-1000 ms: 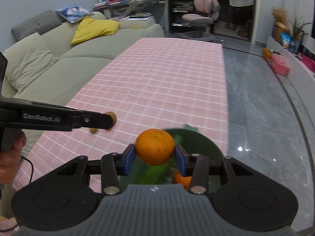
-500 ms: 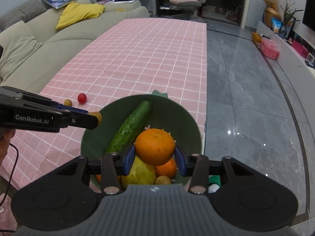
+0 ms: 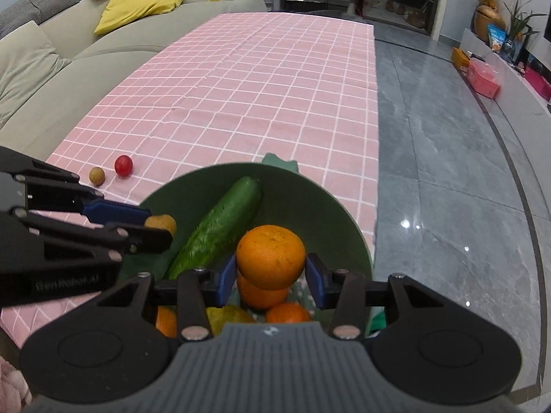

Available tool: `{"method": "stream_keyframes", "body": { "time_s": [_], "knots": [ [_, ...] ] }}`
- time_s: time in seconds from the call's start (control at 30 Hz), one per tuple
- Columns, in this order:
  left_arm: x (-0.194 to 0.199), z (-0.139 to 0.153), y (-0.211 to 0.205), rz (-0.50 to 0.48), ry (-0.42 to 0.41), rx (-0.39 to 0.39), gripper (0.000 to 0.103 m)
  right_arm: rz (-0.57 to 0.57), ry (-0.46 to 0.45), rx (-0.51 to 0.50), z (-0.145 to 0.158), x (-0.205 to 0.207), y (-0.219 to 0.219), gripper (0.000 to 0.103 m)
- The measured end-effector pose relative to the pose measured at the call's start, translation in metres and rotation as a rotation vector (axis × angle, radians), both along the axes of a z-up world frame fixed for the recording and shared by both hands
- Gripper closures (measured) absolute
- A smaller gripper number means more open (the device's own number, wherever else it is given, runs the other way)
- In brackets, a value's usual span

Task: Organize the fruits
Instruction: 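Carry both fruits over the colander and open both tools to drop them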

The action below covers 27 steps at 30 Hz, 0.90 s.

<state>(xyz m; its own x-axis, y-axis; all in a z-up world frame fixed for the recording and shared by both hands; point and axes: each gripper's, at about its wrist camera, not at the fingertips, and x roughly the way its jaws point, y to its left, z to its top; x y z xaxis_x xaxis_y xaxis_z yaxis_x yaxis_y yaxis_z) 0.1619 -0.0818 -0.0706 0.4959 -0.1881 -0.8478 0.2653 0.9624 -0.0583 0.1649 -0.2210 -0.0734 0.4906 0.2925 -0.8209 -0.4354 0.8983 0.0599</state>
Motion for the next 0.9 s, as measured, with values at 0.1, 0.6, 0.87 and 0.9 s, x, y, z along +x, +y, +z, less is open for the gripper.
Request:
{"method": "stream_keyframes", "body": {
  "time_s": [0.1, 0.6, 0.87, 0.9],
  "knots": [
    [0.004, -0.001, 0.002, 0.008, 0.006, 0.0, 0.078, 0.008, 0.005, -0.006, -0.007, 0.012, 0.005, 0.062],
    [0.012, -0.009, 0.007, 0.015, 0.028, -0.04, 0.077, -0.007, 0.045, 0.01, -0.025, 0.03, 0.006, 0.061],
    [0.008, -0.003, 0.011, 0.009, 0.016, -0.072, 0.058, 0.001, 0.023, -0.009, -0.015, 0.022, 0.009, 0.054],
    [0.007, -0.001, 0.013, 0.007, 0.009, -0.078, 0.056, -0.001, 0.017, -0.012, -0.013, 0.021, 0.009, 0.053]
  ]
}}
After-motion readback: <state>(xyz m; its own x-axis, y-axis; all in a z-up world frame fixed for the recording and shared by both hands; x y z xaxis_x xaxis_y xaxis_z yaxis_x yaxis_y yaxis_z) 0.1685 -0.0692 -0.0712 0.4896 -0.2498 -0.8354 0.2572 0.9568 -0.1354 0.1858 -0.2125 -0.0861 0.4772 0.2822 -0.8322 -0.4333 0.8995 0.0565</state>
